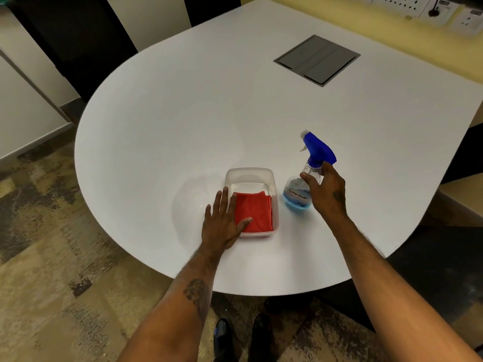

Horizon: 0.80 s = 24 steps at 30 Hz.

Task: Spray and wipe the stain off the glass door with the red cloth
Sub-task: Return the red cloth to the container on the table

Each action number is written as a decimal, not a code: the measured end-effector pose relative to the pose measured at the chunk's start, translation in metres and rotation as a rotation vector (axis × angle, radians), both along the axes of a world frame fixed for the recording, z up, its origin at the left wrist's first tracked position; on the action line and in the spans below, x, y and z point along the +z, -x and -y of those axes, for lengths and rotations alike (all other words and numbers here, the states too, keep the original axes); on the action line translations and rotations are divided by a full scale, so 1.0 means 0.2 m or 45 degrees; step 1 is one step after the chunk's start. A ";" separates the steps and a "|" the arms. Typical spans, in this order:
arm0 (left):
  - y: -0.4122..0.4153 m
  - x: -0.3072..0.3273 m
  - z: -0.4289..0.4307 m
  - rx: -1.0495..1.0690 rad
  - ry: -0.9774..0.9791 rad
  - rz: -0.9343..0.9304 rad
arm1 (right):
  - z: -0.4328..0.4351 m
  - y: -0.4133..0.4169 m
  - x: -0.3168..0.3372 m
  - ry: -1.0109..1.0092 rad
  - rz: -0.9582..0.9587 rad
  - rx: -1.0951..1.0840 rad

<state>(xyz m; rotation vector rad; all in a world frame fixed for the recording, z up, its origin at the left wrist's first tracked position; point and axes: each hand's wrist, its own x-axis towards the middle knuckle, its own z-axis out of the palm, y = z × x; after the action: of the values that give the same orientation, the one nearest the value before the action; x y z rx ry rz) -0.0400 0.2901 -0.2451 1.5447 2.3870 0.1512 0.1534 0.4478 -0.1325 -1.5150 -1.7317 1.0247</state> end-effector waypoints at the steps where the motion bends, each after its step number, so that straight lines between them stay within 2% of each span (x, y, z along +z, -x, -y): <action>1: 0.00 0.00 0.00 -0.003 0.007 0.001 | 0.00 0.01 0.04 -0.024 0.001 0.022; 7: 0.00 0.00 0.00 -0.016 0.032 0.040 | -0.04 0.12 0.28 -0.150 0.021 0.161; 11: 0.01 -0.01 -0.01 -0.023 0.040 0.048 | -0.06 0.22 0.32 -0.180 0.039 0.287; 16: 0.01 -0.03 -0.02 -0.016 0.067 0.051 | -0.07 0.37 0.26 -0.139 0.068 0.460; 24: 0.01 -0.02 -0.02 -0.004 0.084 0.089 | -0.04 0.56 0.04 0.003 0.107 0.531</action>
<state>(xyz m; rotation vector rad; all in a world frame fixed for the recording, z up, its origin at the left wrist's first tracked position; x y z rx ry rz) -0.0421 0.2949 -0.2488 1.4889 2.3119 0.1224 0.0423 0.4564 -0.1243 -1.2381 -2.1639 1.1758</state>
